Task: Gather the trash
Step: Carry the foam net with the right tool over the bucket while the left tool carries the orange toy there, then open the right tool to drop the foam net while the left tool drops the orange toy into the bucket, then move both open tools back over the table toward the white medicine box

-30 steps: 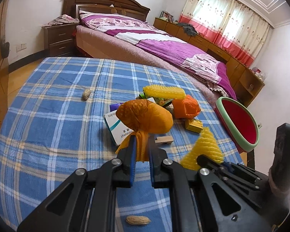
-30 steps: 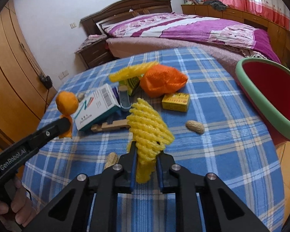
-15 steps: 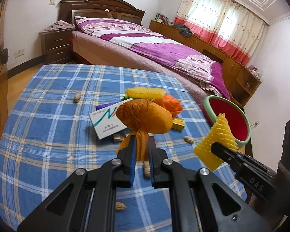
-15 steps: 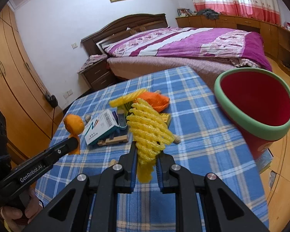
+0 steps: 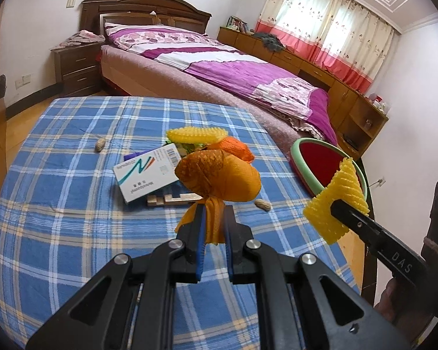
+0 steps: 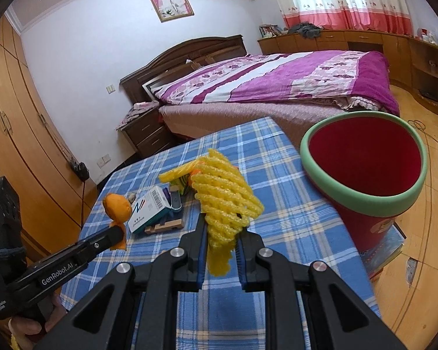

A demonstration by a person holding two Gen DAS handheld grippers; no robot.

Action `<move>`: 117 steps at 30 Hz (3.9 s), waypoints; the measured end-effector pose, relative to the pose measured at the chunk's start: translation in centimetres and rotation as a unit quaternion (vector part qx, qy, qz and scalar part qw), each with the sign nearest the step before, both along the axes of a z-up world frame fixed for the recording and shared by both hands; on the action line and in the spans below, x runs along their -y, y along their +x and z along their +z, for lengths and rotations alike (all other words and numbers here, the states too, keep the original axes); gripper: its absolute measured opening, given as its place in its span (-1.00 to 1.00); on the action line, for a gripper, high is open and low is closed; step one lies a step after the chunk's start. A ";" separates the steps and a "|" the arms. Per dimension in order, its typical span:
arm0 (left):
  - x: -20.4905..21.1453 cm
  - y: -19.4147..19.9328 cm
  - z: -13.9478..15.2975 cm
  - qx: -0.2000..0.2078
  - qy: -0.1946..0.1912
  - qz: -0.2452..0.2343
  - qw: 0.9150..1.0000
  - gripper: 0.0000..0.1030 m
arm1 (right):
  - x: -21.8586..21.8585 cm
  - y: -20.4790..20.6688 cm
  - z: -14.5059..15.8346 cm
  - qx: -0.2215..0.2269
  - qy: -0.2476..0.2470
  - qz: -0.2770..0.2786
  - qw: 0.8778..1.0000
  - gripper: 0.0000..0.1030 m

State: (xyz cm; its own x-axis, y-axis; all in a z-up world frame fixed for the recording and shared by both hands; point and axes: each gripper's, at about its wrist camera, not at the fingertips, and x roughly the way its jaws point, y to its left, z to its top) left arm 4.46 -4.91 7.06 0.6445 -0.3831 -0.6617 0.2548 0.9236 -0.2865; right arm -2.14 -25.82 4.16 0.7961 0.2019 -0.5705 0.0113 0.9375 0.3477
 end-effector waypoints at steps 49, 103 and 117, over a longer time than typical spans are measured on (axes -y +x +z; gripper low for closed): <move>18.8 5.4 1.5 0.005 0.037 -0.144 0.989 -0.79 | 14.9 0.3 -0.5 0.018 0.040 -0.115 0.992 -0.64; 23.6 7.9 -2.2 -0.025 0.044 -0.162 0.986 -0.18 | 20.5 0.6 -4.2 -0.007 0.067 -0.173 0.983 0.04; 18.2 6.2 -0.9 -0.015 0.036 -0.118 0.992 -0.17 | 17.3 -0.5 -2.4 -0.002 0.060 -0.150 0.987 0.05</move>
